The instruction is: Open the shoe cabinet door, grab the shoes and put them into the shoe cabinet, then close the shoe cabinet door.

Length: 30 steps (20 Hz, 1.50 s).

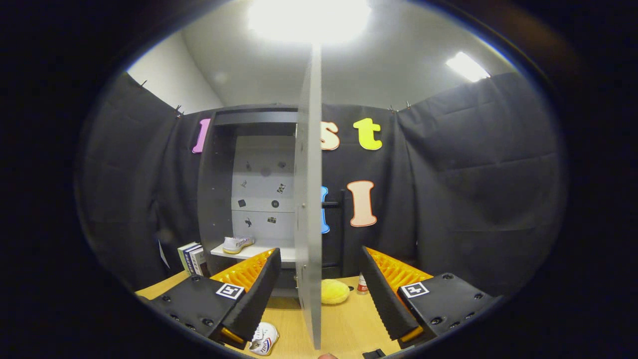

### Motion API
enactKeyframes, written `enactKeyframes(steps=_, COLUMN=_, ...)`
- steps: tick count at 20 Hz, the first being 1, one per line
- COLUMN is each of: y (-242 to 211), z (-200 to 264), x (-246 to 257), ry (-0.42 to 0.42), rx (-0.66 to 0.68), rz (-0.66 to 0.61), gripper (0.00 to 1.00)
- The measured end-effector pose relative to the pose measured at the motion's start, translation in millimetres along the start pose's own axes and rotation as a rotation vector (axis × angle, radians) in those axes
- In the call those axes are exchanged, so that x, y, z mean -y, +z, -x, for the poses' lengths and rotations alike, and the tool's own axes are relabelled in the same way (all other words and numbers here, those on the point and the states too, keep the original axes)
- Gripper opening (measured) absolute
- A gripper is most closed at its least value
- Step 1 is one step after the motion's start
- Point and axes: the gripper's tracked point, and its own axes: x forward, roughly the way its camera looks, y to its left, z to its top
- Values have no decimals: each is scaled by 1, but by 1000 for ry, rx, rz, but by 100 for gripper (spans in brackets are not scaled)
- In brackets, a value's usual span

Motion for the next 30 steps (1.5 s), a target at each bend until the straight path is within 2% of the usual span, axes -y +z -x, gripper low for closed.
enactKeyframes(steps=7, y=-83, z=-4, x=-97, ry=131, rx=-63, rz=33, gripper=97)
enactKeyframes(steps=11, y=-166, z=-17, x=-138, ry=182, rx=-172, rz=46, gripper=98)
enactKeyframes(steps=21, y=-349, z=-32, x=-174, ry=234, rx=-524, rz=51, gripper=98)
enactKeyframes(steps=26, y=-413, z=-27, x=-195, ry=285, rx=-688, rz=75, gripper=98)
enactKeyframes(steps=30, y=-447, z=-24, x=-213, ry=313, rx=-801, rz=41, gripper=98)
